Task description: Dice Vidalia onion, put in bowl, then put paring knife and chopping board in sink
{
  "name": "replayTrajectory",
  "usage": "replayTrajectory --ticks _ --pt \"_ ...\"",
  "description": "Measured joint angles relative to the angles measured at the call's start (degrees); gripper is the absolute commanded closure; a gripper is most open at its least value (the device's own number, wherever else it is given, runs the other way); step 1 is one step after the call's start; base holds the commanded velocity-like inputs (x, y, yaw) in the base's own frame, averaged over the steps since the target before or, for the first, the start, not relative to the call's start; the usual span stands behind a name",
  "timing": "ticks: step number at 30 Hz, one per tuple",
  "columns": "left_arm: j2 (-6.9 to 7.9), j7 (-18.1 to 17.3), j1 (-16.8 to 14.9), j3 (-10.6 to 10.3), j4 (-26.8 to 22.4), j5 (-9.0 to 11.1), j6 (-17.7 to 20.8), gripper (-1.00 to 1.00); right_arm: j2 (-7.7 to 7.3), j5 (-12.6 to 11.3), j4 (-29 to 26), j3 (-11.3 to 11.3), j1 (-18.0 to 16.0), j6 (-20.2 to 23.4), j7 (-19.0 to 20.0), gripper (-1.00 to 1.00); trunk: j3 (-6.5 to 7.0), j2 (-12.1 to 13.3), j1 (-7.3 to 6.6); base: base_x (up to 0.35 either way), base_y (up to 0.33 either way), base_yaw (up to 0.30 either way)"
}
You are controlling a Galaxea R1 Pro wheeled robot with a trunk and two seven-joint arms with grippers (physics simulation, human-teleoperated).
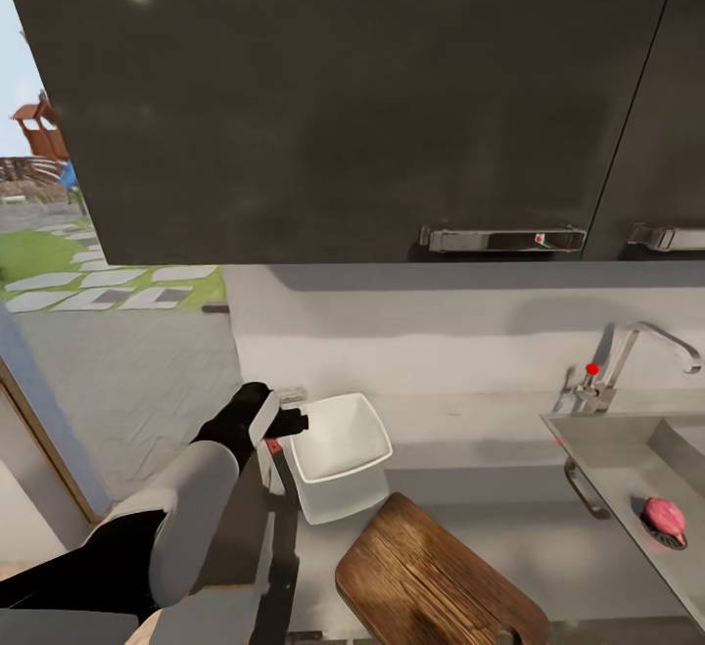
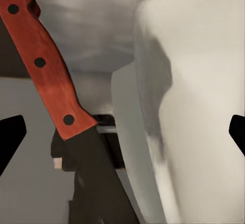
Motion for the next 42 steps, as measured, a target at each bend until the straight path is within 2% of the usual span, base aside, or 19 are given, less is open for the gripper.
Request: replayTrajectory --ticks 7,15,42 --pt "0.0 0.5 0.0 -0.1 0.7 0.0 0.6 -1.0 0.0 0.0 0.0 0.0 0.0 0.0 0.0 -1.0 -0.49 0.0 0.0 0.0 0.0 0.0" --pt "0.0 0.2 0.0 -0.2 0.8 0.0 4.0 -1.0 0.0 0.0 0.0 0.0 0.0 0.0 0.0 -1.0 -0.95 0.0 0.0 0.0 0.0 0.0" --pt "0.0 0.1 0.0 -0.2 0.8 0.0 4.2 -1.0 0.0 0.0 0.0 0.0 0.0 0.0 0.0 -1.0 -1.15 0.0 0.0 0.0 0.0 0.0"
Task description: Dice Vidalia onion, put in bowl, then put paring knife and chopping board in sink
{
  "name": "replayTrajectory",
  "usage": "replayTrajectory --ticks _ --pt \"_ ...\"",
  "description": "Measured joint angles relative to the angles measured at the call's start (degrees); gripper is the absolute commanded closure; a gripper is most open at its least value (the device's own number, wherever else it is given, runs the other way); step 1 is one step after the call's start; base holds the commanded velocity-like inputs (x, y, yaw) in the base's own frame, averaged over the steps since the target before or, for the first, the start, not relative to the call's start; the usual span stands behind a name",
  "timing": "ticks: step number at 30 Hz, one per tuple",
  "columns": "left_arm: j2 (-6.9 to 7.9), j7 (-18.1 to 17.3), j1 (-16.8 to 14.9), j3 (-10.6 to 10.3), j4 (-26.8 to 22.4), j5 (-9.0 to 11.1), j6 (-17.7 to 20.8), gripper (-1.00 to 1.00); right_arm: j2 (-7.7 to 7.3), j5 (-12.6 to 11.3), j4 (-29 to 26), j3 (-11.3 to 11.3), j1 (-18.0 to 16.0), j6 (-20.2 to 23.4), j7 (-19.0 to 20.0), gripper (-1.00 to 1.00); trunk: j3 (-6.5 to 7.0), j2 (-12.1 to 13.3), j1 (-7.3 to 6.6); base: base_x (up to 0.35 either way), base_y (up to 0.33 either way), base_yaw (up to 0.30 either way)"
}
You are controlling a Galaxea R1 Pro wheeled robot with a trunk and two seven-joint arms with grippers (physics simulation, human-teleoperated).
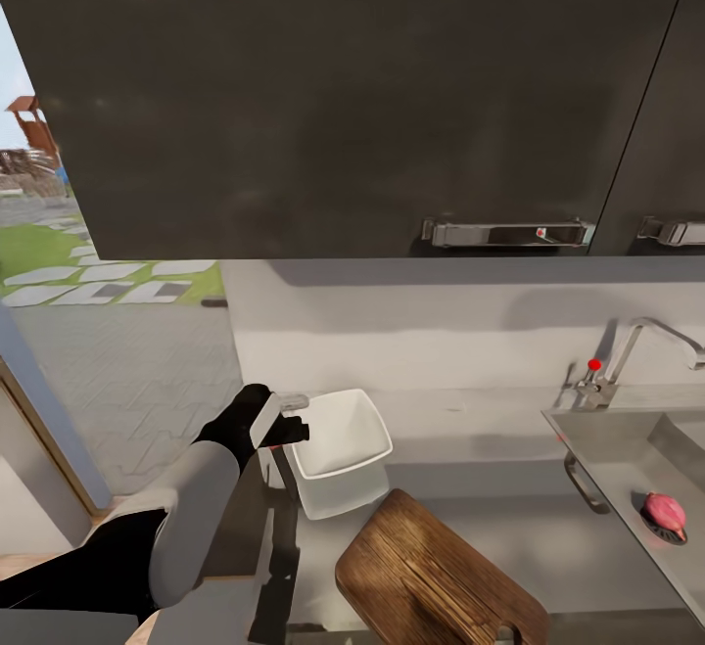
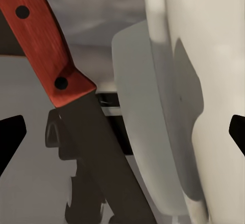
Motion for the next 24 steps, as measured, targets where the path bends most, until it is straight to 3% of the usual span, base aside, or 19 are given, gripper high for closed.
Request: replayTrajectory --ticks 4,5,12,24 --pt "0.0 0.0 0.0 0.0 0.0 0.0 -0.1 -1.0 0.0 0.0 0.0 0.0 0.0 0.0 0.0 -1.0 0.0 0.0 0.0 0.0 0.0 0.0" --pt "0.0 0.0 0.0 0.0 0.0 0.0 -0.1 1.0 0.0 0.0 0.0 0.0 0.0 0.0 0.0 -1.0 0.0 0.0 0.0 0.0 0.0 0.0" --pt "0.0 0.1 0.0 0.1 -0.2 0.9 -0.3 1.0 0.0 0.0 0.0 0.0 0.0 0.0 0.0 -1.0 0.0 0.0 0.0 0.0 0.0 0.0" --pt "0.0 0.0 0.0 0.0 -0.3 0.2 -0.2 1.0 0.0 0.0 0.0 0.0 0.0 0.0 0.0 -1.0 0.33 0.0 0.0 0.0 0.0 0.0"
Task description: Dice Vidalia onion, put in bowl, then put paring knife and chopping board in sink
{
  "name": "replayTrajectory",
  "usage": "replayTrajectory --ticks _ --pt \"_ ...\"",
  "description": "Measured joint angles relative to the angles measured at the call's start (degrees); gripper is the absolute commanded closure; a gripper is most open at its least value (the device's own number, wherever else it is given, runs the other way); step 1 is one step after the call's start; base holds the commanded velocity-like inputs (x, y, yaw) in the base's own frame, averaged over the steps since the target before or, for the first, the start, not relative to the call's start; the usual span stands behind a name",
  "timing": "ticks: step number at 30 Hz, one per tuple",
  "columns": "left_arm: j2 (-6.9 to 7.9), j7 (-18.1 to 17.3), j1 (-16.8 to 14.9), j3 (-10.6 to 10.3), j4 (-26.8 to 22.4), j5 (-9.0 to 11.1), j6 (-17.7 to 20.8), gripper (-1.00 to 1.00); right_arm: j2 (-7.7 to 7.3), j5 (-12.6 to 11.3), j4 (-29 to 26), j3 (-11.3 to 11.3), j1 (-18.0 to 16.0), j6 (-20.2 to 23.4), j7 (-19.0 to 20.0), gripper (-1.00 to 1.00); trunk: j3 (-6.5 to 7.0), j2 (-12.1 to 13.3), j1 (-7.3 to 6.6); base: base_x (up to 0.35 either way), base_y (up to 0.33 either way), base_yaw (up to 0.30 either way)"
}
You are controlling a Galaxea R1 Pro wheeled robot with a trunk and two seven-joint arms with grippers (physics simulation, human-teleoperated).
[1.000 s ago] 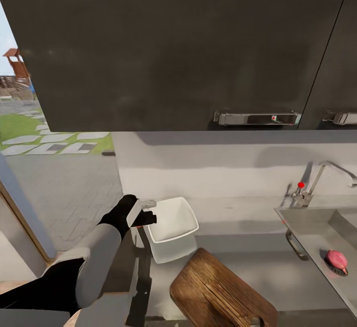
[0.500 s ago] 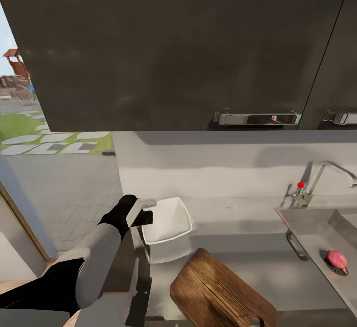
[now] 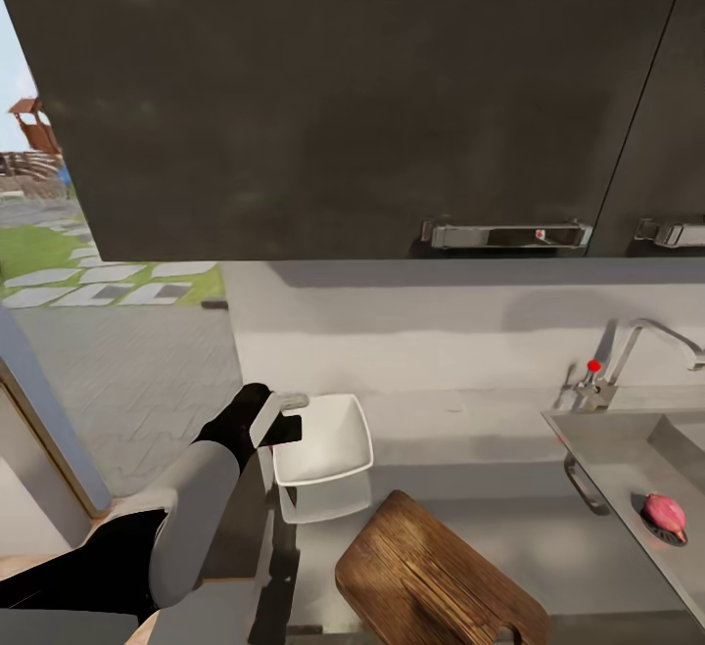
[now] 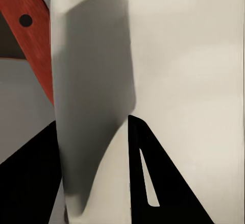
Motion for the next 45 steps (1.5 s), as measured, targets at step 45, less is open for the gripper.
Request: replayTrajectory --ticks 45 --pt "0.01 0.1 0.0 0.0 -2.8 -0.3 0.6 1.0 0.0 0.0 -0.1 0.0 0.0 0.1 0.0 -1.0 3.31 -0.1 0.06 -0.089 0.005 0.0"
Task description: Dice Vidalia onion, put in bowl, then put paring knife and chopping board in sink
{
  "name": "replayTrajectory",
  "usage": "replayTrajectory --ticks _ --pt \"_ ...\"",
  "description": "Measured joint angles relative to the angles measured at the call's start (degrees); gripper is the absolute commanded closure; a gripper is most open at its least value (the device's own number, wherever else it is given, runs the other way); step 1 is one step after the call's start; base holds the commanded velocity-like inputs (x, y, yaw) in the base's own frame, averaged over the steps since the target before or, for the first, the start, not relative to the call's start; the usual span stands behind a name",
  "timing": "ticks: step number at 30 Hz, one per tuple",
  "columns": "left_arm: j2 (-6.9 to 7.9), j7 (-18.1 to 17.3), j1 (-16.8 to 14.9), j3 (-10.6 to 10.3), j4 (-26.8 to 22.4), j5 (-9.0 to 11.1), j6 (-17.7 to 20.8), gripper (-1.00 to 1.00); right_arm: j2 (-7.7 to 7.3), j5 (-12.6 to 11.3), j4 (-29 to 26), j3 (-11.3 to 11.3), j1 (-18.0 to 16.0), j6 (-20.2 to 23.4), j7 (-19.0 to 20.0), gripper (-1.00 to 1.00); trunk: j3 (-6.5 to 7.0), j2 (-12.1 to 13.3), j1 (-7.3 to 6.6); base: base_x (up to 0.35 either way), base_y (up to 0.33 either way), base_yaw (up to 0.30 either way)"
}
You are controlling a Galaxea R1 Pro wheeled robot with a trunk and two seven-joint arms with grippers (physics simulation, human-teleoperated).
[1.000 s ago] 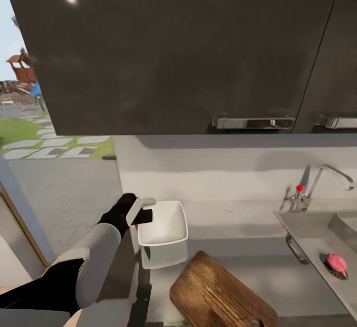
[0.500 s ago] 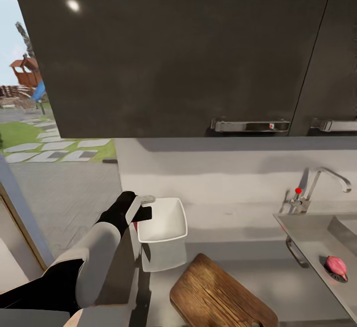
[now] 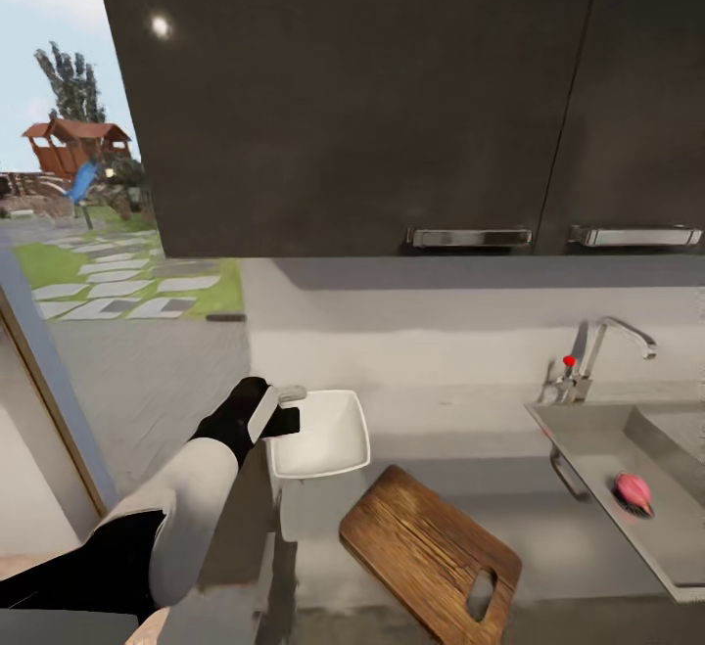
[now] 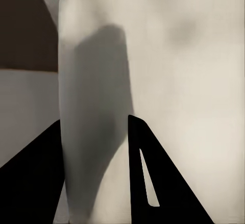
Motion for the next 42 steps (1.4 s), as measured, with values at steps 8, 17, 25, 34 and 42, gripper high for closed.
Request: replayTrajectory --ticks 8,17,25,34,42 --pt "-0.01 0.0 0.0 0.0 0.0 0.0 0.0 1.0 0.0 0.0 0.0 0.0 0.0 0.0 0.0 -1.0 0.0 0.0 -0.01 -0.293 0.181 0.0" --pt "-0.01 0.0 0.0 0.0 0.0 -0.1 0.0 1.0 0.0 0.0 0.0 0.0 0.0 0.0 0.0 -1.0 0.0 0.0 -0.03 -0.247 0.201 0.0" --pt "0.0 0.0 0.0 0.0 0.0 0.0 0.0 1.0 0.0 0.0 0.0 0.0 0.0 0.0 0.0 -1.0 0.0 0.0 -0.02 -0.092 0.034 0.0" --pt "0.0 0.0 0.0 0.0 0.0 0.1 0.0 1.0 0.0 0.0 0.0 0.0 0.0 0.0 0.0 -1.0 0.0 0.0 -0.01 -0.285 0.001 0.0" --pt "0.0 0.0 0.0 0.0 0.1 0.0 0.0 1.0 0.0 0.0 0.0 0.0 0.0 0.0 0.0 -1.0 0.0 0.0 -0.04 -0.034 0.0 0.0"
